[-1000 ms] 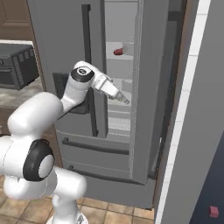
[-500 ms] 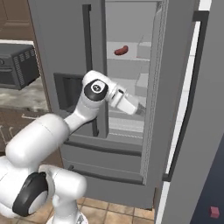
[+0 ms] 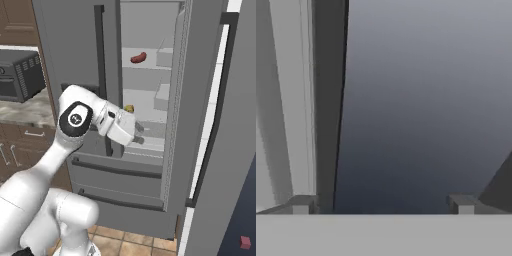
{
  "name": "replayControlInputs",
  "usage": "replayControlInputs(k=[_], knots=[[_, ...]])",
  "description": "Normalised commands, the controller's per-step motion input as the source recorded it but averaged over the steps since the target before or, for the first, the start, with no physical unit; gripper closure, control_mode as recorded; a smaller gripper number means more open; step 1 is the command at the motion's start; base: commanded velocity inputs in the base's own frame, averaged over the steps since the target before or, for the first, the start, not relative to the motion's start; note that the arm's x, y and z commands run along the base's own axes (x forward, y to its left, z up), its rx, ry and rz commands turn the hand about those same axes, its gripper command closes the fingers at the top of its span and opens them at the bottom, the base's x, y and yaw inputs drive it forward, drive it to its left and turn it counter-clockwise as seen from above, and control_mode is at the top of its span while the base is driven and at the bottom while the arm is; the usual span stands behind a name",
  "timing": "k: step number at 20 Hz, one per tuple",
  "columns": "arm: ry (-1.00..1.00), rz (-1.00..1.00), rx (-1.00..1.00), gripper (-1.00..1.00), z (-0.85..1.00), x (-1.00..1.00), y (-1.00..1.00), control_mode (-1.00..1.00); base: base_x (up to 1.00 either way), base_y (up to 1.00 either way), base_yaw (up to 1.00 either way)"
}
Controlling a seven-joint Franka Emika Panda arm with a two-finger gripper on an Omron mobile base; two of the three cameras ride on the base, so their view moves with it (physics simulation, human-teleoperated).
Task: Retrieve the sausage and cheese from the fridge and place them on the cutting board on the counter.
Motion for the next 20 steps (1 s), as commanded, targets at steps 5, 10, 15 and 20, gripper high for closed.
replayControlInputs(k=[5, 10, 15, 20], knots=[[0.00, 0.60, 0.01, -1.00, 0.00, -0.46, 0.87, -1.00, 0.00, 0.00, 0.00], [0.01, 0.85, -0.05, -1.00, -0.10, -0.31, 0.80, -1.00, 0.00, 0.00, 0.00], [0.01, 0.74, -0.02, -1.00, -0.11, -0.03, 0.96, -1.00, 0.00, 0.00, 0.00], [0.18, 0.28, 0.09, -1.00, 0.00, 0.64, 0.84, -1.00, 0.00, 0.00, 0.00]])
